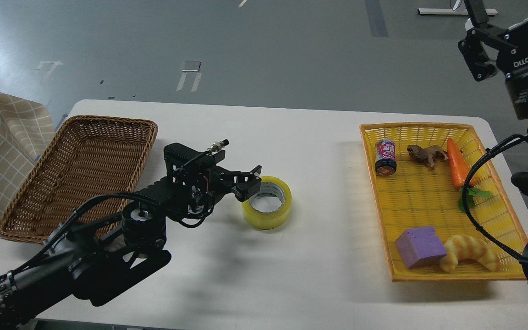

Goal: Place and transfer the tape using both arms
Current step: 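Grasp the tape roll's edge with the left gripper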

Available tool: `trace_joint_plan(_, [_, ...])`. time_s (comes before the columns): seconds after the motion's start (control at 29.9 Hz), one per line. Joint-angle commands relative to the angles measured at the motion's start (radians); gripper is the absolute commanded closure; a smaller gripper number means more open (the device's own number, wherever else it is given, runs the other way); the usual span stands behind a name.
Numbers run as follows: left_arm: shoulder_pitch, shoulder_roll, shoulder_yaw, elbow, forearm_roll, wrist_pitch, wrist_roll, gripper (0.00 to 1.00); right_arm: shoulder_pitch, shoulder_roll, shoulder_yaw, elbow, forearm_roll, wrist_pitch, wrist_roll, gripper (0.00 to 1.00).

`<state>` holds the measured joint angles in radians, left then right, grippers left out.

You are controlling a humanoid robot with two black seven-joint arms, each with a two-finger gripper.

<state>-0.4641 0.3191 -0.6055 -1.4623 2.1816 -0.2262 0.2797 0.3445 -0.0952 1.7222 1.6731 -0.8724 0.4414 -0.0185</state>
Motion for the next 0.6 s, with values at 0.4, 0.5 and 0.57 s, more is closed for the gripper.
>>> trace_joint_plan(0.4, [0.002,-0.072,0.000,0.073,0.000,-0.042,0.010,0.03,-0.013,0.003,-0.003,-0.006,0.000,-0.001,0.003,0.00])
trace_joint_plan(0.5, [-0.001,-0.077,0.000,0.089,0.000,-0.042,0.009,0.03,-0.019,0.003,-0.001,-0.006,0.000,0.000,0.005,0.00])
trace_joint_plan(0.57, [0.001,-0.081,0.000,0.094,0.000,-0.042,0.010,0.03,-0.027,0.002,0.000,-0.006,0.000,0.000,0.005,0.00])
